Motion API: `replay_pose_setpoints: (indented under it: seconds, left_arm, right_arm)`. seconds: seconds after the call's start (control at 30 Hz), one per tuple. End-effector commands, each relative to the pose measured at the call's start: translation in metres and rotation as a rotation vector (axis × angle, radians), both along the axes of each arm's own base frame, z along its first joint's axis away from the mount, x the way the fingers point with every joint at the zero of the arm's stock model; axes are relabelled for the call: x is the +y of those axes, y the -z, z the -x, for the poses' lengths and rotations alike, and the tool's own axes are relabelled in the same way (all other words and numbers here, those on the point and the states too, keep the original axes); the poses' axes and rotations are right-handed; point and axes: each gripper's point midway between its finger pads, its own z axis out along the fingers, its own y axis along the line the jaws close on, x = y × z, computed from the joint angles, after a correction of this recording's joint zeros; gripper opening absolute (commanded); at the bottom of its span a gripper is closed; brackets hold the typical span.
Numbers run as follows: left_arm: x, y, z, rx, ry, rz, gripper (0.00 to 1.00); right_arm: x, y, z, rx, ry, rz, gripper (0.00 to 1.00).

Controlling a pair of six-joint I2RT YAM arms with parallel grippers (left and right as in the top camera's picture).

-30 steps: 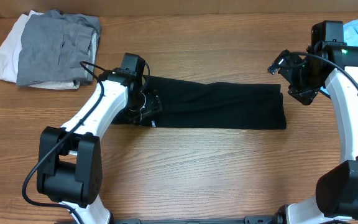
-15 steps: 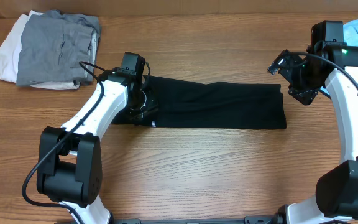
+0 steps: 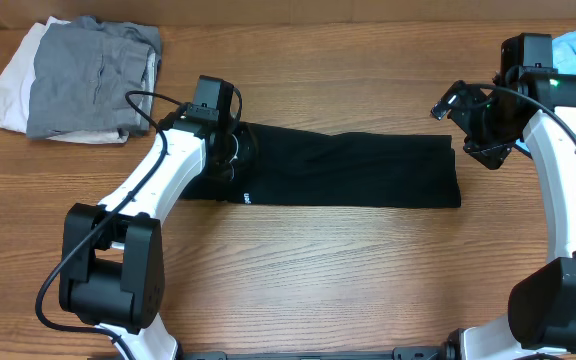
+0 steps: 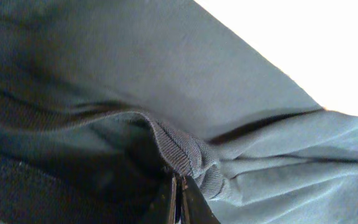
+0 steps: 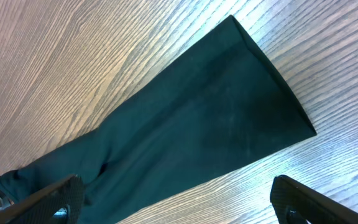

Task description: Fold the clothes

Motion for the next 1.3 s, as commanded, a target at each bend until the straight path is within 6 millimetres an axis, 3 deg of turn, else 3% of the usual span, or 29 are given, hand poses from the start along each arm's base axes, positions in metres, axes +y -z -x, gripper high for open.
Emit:
replay_pose_setpoints:
  seconds: [0.0, 0.33, 0.37, 0.47, 0.5, 0.53, 0.67, 0.83, 0.87, 0.9, 0.97, 1.03, 1.13, 1.27]
  left_arm:
    - [0.006, 0.004, -0.012, -0.056, 0.018, -0.051, 0.04]
    - [0.013, -0.012, -0.048, -0.233, 0.008, -0.111, 0.06]
    - [0.014, -0.012, -0.049, -0.241, 0.011, -0.122, 0.15]
    - [0.022, -0.012, -0.052, -0.257, 0.009, -0.169, 0.86]
    - [0.023, -0.012, -0.053, -0.263, 0.019, -0.179, 0.99]
    - [0.023, -0.012, -0.053, -0.272, 0.041, -0.191, 1.0]
    - [0.024, -0.016, -0.054, -0.283, 0.084, -0.21, 1.0]
    - [0.025, -0.04, -0.05, -0.252, 0.088, -0.214, 1.0]
    - [0.023, -0.052, -0.045, -0.227, 0.099, -0.204, 1.0]
    - [0.023, -0.057, -0.039, -0.199, 0.11, -0.199, 1.0]
    - [0.022, -0.063, -0.025, -0.139, 0.13, -0.195, 0.8]
    - [0.022, -0.061, -0.009, -0.071, 0.144, -0.201, 0.41]
    - [0.024, -0.047, 0.016, 0.037, 0.166, -0.217, 0.04]
    - [0.026, -0.021, 0.034, 0.109, 0.18, -0.223, 0.04]
  right_arm:
    - [-0.002, -0.003, -0.002, -0.012, -0.006, 0.01, 1.0]
    - [-0.002, -0.002, 0.001, 0.0, -0.008, 0.009, 1.0]
    - [-0.002, -0.002, 0.001, -0.001, -0.013, 0.01, 1.0]
    - [-0.002, -0.002, 0.001, 0.002, -0.017, 0.011, 1.0]
    - [-0.002, -0.002, 0.001, 0.002, -0.017, 0.011, 1.0]
    - [-0.002, -0.002, 0.002, 0.004, -0.017, 0.011, 1.0]
    - [-0.002, -0.001, 0.004, 0.014, -0.022, 0.011, 1.0]
    - [-0.001, 0.013, 0.011, 0.043, -0.051, 0.017, 0.95]
    - [-0.001, 0.02, 0.014, 0.055, -0.061, 0.017, 0.82]
    - [0.0, 0.026, 0.016, 0.064, -0.064, 0.017, 0.76]
    - [0.0, 0.04, 0.02, 0.084, -0.065, 0.014, 0.66]
    - [0.001, 0.054, 0.024, 0.095, -0.068, 0.01, 0.56]
    - [0.006, 0.076, 0.026, 0.094, -0.074, -0.013, 0.33]
    - [0.014, 0.1, 0.026, 0.065, -0.088, -0.061, 0.06]
